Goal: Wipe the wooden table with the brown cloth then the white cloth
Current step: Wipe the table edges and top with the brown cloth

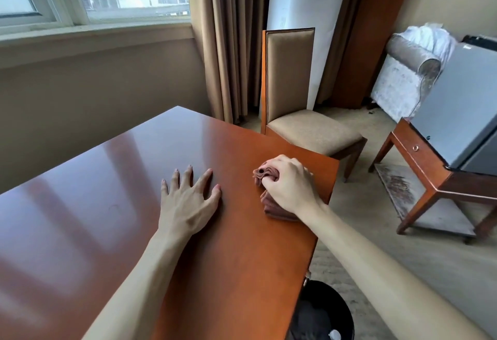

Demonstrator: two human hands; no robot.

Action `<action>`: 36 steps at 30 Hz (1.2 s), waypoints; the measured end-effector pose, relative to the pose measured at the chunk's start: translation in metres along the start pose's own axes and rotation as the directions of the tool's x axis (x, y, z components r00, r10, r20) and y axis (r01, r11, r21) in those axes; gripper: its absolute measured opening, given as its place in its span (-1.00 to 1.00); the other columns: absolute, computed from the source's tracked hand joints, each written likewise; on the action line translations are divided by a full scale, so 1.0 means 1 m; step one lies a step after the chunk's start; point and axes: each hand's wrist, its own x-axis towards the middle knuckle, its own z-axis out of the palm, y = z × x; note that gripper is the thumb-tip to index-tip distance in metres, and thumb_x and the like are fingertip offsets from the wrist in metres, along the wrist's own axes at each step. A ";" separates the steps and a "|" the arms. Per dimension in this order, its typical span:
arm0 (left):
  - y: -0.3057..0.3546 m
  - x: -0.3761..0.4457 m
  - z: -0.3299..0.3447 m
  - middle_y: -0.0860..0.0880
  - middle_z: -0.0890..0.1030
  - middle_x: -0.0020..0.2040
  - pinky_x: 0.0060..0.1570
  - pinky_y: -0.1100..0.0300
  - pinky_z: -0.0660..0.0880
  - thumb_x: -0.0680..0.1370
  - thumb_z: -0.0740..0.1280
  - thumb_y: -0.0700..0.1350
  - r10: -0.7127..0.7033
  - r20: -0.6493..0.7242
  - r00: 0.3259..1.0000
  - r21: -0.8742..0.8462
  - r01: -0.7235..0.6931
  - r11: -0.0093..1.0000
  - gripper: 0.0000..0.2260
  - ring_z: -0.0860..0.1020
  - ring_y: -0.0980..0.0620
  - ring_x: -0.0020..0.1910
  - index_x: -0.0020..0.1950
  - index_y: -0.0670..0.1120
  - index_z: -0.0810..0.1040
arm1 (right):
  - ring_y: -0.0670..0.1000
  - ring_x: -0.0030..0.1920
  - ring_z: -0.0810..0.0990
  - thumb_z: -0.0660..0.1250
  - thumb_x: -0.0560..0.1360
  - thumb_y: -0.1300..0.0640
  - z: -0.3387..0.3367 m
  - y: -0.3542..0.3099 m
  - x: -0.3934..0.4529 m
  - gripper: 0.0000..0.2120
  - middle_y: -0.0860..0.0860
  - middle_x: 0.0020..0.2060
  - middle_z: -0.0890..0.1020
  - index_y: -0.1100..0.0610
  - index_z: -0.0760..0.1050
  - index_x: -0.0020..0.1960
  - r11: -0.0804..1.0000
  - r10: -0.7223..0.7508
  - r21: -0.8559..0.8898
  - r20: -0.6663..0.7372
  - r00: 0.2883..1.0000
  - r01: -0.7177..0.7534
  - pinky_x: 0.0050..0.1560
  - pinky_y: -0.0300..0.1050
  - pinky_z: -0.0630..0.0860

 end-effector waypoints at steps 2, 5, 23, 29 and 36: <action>0.000 0.000 0.002 -0.06 0.10 0.63 0.55 -0.17 -0.13 0.60 -0.05 0.34 0.005 -0.012 1.000 0.001 -0.005 1.000 -0.45 -0.04 -0.14 0.61 0.59 0.26 0.13 | 0.03 0.03 0.60 0.17 0.45 -0.12 0.010 0.023 0.039 -0.68 -0.14 0.03 0.67 -0.10 0.66 0.00 0.999 0.032 -0.028 -0.032 0.999 -0.033 0.02 0.02 0.61; 0.000 0.002 0.003 -0.06 0.10 0.62 0.55 -0.16 -0.14 0.61 -0.05 0.32 0.004 -0.019 1.000 0.010 -0.004 1.000 -0.46 -0.05 -0.13 0.61 0.59 0.26 0.12 | 0.12 -0.01 0.61 0.22 0.46 -0.03 0.021 0.047 0.100 -0.77 -0.06 -0.06 0.65 -0.05 0.65 -0.07 0.983 0.151 -0.094 -0.066 0.986 -0.157 -0.04 -0.01 0.57; 0.000 0.003 0.001 -0.06 0.10 0.63 0.55 -0.17 -0.11 0.61 -0.05 0.32 0.006 0.016 1.000 0.031 -0.006 0.999 -0.46 -0.03 -0.15 0.61 0.60 0.26 0.12 | -0.05 0.06 0.57 0.30 0.47 -0.03 -0.043 0.035 -0.028 -0.77 -0.21 0.10 0.66 -0.11 0.67 0.05 0.999 -0.035 0.013 0.020 0.999 0.035 0.03 -0.08 0.54; 0.002 0.002 -0.002 -0.06 0.13 0.62 0.55 -0.16 -0.10 0.62 -0.03 0.30 0.004 0.003 1.000 0.030 -0.004 1.000 -0.49 0.00 -0.14 0.61 0.58 0.27 0.14 | 0.24 0.07 0.58 0.27 0.51 0.05 -0.023 0.088 0.086 -0.80 0.08 0.02 0.65 0.05 0.64 0.00 0.927 0.309 -0.178 -0.132 0.942 -0.329 -0.01 0.01 0.48; -0.002 0.003 0.005 -0.05 0.17 0.59 0.55 -0.17 -0.07 0.50 -0.17 0.38 0.016 -0.020 1.000 0.036 -0.015 0.999 -0.34 0.02 -0.16 0.60 0.58 0.26 0.17 | -0.06 0.07 0.55 0.30 0.47 0.01 -0.037 0.052 -0.021 -0.81 -0.22 0.07 0.65 -0.08 0.65 0.02 0.999 0.034 0.044 -0.054 0.998 -0.032 -0.02 -0.11 0.48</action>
